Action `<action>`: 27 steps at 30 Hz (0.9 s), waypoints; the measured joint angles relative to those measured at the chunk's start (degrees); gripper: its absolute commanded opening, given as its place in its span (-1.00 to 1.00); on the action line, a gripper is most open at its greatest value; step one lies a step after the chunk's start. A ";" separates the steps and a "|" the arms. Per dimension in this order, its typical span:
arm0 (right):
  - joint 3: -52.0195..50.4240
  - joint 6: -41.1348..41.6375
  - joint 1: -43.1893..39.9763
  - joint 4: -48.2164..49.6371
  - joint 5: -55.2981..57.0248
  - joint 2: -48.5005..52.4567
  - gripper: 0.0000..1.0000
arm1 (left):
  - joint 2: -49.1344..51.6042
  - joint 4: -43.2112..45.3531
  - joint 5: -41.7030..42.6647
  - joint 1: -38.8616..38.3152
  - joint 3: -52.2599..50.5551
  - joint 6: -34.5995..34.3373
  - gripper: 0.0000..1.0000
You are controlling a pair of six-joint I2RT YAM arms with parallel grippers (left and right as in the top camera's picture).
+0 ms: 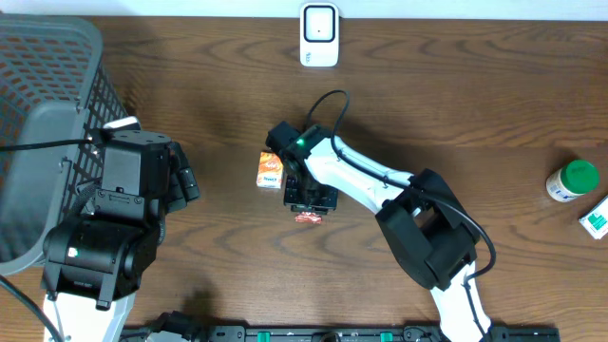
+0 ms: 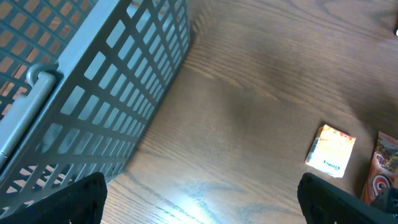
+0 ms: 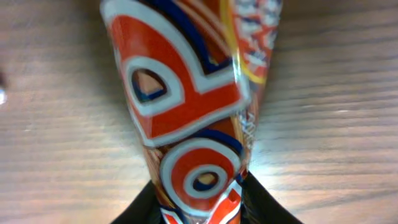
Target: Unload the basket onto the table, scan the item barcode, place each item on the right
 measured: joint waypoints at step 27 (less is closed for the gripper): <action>1.51 -64.83 -14.53 -16.28 -50.31 1.57 -0.59 | 0.00 0.00 0.00 0.00 0.00 0.02 0.96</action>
